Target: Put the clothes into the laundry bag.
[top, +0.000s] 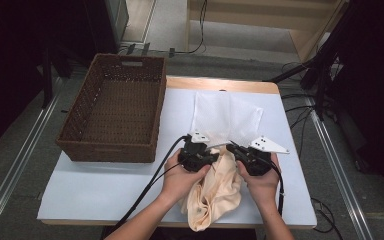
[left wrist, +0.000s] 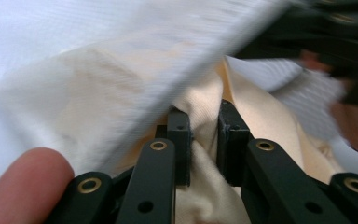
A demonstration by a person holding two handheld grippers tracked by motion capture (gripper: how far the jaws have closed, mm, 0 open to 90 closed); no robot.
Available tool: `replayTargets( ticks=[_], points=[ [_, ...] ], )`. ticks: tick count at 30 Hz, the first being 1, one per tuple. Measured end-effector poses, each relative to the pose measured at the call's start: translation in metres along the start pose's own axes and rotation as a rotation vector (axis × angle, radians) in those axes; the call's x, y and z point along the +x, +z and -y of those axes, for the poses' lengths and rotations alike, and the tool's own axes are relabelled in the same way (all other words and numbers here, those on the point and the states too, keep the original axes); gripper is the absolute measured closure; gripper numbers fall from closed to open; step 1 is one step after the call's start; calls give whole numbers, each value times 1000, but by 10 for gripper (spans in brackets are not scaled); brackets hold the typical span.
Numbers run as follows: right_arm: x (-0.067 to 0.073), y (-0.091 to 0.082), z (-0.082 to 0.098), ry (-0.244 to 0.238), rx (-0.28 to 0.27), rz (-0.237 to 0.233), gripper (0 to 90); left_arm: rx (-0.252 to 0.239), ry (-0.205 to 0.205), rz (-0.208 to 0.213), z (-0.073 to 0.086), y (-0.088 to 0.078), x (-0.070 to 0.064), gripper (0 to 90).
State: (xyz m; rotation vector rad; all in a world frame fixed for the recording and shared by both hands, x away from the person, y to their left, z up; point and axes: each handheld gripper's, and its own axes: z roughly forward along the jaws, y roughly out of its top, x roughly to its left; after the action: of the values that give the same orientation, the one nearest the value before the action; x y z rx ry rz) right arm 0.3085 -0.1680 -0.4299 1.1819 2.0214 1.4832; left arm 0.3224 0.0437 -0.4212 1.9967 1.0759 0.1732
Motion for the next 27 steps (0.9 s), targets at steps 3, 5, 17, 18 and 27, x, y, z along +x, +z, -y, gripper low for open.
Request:
replayTargets(
  ticks=[3,5,17,18,27],
  points=[
    [1,0,0,-4,5,-1,894,91,-29,-22,5,16,10,679],
    [1,1,0,-3,8,-2,894,134,-30,-1,9,24,13,546],
    [-3,5,4,6,20,5,894,119,102,109,9,7,-21,320],
    [-2,5,4,7,24,6,894,206,155,39,20,23,-26,319],
    [0,5,5,-2,22,3,894,190,171,49,20,18,-26,782]
  ],
)
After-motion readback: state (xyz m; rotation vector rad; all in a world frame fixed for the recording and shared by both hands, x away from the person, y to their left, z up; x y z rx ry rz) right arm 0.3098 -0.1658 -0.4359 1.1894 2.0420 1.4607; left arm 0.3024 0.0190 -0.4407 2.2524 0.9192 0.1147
